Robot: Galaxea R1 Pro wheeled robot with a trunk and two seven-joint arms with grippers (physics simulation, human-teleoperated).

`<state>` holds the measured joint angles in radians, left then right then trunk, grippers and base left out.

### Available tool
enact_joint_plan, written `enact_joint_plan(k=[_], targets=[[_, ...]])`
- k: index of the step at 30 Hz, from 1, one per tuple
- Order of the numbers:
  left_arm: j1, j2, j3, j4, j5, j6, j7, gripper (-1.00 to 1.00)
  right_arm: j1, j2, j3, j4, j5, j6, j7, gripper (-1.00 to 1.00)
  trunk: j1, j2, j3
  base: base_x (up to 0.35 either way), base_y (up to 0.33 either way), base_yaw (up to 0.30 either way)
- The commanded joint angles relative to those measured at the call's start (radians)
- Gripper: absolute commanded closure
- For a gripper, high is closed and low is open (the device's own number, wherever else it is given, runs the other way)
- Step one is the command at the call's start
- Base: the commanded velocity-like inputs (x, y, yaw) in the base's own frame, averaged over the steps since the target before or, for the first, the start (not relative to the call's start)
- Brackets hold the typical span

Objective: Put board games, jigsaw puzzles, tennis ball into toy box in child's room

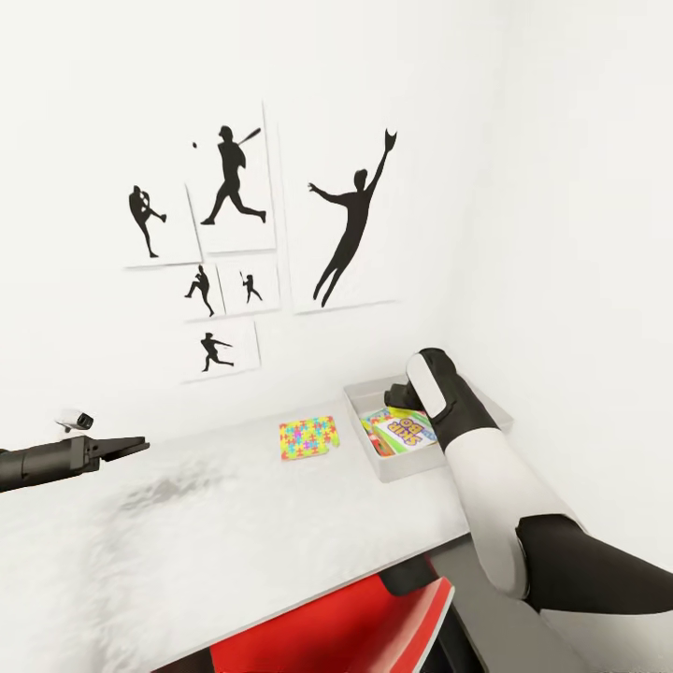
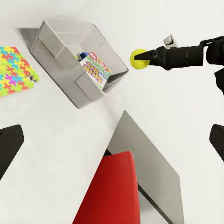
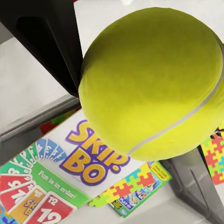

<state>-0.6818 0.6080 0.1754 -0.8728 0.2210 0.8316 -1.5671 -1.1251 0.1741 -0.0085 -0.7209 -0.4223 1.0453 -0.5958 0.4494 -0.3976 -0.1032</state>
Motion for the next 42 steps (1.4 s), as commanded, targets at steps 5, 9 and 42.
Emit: enact_joint_plan(k=[5,9,42], targets=[[-0.001,0.0,0.0,0.0,0.001,0.009,-0.004,-1.0,-0.019,0.0,-0.001,0.006,-0.012,0.002,-0.013,1.0,0.001,-0.002,-0.01,0.0,0.0,0.0],[-0.001,0.0,0.0,0.0,0.002,0.009,-0.004,-1.0,-0.048,0.0,-0.001,0.022,-0.012,0.002,-0.013,1.0,0.001,-0.002,-0.016,0.0,0.0,0.0],[-0.001,-0.001,-0.001,0.0,0.003,0.009,-0.004,-1.0,-0.191,0.0,-0.002,0.239,-0.015,0.002,-0.012,1.0,0.001,-0.002,-0.071,0.0,0.0,0.0]])
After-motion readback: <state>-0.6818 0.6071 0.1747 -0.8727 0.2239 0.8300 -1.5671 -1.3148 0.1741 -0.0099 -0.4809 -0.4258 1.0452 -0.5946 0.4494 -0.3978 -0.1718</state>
